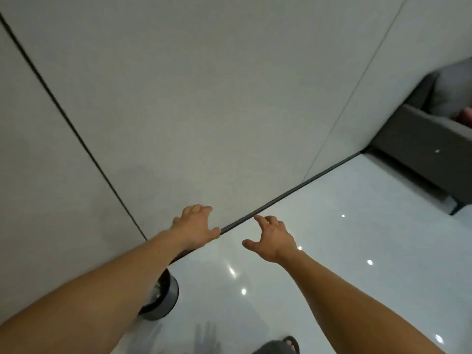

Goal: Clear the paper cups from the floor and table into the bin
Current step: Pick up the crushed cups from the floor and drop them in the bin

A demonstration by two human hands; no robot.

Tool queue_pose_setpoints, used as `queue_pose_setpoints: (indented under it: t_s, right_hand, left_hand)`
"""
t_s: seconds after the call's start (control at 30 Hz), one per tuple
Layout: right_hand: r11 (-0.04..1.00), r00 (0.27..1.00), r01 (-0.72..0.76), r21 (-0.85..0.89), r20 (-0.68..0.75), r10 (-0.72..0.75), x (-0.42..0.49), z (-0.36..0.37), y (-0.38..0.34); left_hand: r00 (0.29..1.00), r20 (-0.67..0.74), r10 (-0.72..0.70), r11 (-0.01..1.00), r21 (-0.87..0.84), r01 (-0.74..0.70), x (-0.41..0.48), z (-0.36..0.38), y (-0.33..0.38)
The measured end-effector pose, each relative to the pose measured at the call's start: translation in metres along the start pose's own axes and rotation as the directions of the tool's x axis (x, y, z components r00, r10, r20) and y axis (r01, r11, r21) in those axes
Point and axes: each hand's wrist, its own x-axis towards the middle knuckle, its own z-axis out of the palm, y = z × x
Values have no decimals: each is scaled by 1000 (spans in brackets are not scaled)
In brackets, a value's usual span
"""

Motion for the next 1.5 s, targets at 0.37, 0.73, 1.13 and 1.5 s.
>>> queue_pose_setpoints:
  t_s: [0.37, 0.73, 1.13, 1.5]
  right_hand:
    - [945, 939, -298, 137, -135, 315, -63, -92, 277]
    - [740, 754, -598, 307, -98, 650, -116, -132, 485]
    - [531, 538, -763, 369, -93, 838, -61, -219, 637]
    - [410, 440, -791, 454, -44, 897, -52, -266, 817]
  left_hand:
    - [937, 73, 343, 916, 194, -350, 63, 29, 318]
    - [764, 267, 587, 732, 228, -642, 115, 97, 565]
    - [544, 355, 760, 528, 150, -836, 253, 108, 783]
    - [419, 425, 802, 403, 133, -905, 301, 156, 983]
